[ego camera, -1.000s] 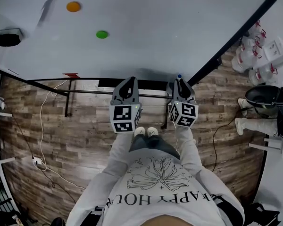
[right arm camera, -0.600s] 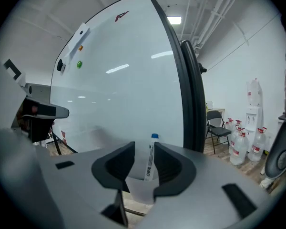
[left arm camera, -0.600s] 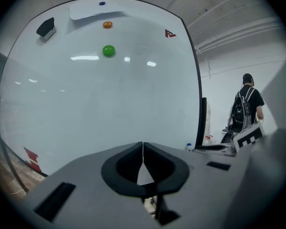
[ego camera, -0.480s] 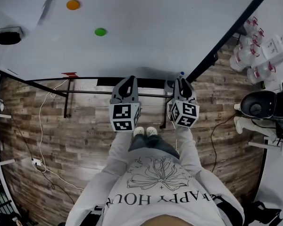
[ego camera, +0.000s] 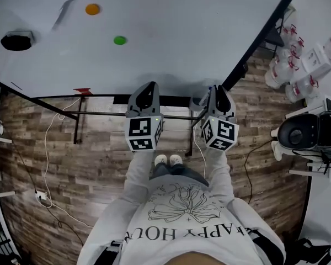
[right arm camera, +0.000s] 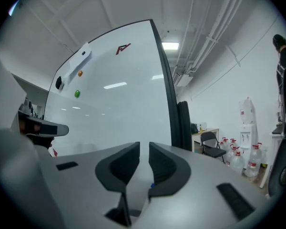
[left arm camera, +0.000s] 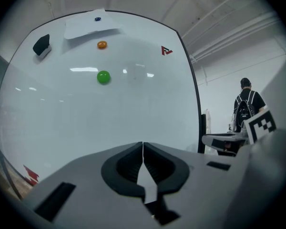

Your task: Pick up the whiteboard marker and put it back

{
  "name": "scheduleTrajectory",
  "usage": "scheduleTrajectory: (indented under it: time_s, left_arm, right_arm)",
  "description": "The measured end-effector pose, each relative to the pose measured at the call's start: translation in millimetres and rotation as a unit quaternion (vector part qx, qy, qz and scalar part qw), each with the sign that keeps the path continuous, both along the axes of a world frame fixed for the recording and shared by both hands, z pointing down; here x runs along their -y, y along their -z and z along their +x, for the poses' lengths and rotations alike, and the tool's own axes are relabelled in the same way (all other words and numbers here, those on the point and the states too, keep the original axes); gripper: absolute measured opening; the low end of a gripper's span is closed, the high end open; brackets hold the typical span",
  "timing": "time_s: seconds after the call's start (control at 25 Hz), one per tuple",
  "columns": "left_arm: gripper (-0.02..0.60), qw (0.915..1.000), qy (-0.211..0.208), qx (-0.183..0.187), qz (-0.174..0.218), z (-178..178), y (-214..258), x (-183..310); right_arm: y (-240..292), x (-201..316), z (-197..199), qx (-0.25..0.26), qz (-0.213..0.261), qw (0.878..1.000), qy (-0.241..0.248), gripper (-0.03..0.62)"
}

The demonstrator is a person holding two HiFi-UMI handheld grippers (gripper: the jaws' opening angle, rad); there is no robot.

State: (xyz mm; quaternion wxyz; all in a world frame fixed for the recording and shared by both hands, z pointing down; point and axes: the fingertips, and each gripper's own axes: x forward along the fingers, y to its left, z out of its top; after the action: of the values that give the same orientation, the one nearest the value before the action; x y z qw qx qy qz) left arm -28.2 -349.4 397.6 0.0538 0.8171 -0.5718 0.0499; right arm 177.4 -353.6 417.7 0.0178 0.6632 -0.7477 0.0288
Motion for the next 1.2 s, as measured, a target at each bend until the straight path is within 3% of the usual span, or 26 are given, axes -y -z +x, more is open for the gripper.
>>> scheduleTrajectory:
  time_s: [0.48, 1.2]
  left_arm:
    - [0.007, 0.9995, 0.005, 0.001, 0.030, -2, 25, -7]
    - [0.006, 0.9996, 0.009, 0.001, 0.027, -3, 24, -13]
  right_arm:
    - [39, -11, -4, 0.004, 0.038, 0.999, 0.002, 0.038]
    - [44, -16, -6, 0.002, 0.039, 0.999, 0.003, 0.038]
